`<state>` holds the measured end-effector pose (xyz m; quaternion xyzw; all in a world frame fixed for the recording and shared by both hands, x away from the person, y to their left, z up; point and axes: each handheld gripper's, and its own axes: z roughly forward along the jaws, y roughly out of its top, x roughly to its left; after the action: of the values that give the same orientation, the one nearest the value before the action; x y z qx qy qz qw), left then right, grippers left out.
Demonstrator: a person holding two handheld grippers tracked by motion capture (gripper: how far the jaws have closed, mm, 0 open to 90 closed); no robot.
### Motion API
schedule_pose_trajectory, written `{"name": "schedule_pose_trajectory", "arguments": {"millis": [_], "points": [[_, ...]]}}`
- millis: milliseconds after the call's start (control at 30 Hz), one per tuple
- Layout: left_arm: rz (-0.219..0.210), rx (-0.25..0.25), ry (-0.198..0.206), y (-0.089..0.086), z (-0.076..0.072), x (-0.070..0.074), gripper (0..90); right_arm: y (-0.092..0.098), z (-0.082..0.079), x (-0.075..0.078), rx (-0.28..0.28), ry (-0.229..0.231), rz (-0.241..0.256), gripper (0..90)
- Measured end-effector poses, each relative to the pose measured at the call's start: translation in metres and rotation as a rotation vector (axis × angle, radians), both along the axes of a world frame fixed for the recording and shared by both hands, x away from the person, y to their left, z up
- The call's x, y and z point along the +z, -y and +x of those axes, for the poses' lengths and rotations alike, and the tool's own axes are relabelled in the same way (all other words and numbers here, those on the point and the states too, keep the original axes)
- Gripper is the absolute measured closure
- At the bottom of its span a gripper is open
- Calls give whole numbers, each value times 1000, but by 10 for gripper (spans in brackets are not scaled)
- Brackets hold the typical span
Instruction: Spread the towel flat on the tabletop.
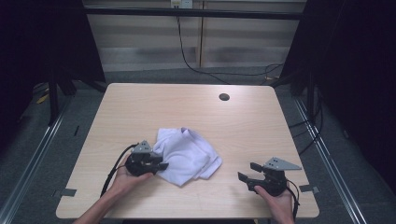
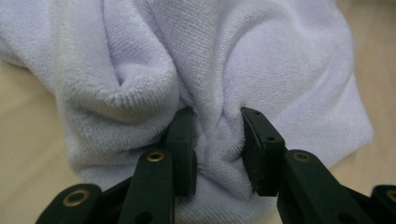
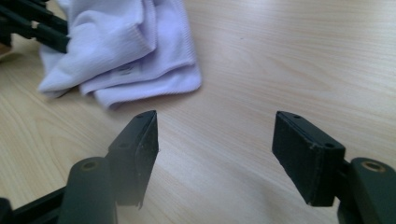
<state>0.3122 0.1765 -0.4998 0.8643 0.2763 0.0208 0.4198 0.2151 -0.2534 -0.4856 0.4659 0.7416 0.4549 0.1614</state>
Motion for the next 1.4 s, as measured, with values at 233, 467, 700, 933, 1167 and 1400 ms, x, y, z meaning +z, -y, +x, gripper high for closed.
{"name": "schedule_pose_trajectory", "arguments": {"millis": [233,467,700,933,1167,1400], "points": [[-59,-60,-50,-15,-34,9,607,-21,9,-1,70,-17,-38,451],[-169,-40,3,-16,-21,39,528,-50,31,4,156,-7,-49,577],[-201,12,11,18,21,46,394,-81,60,-2,216,-27,-52,522],[-227,19,-25,26,33,29,613,-97,72,-13,250,-60,-36,528],[-277,14,-34,13,32,32,770,-99,67,-7,258,-40,-28,826],[-413,27,-35,-8,27,49,783,-87,68,21,203,27,16,834]]}}
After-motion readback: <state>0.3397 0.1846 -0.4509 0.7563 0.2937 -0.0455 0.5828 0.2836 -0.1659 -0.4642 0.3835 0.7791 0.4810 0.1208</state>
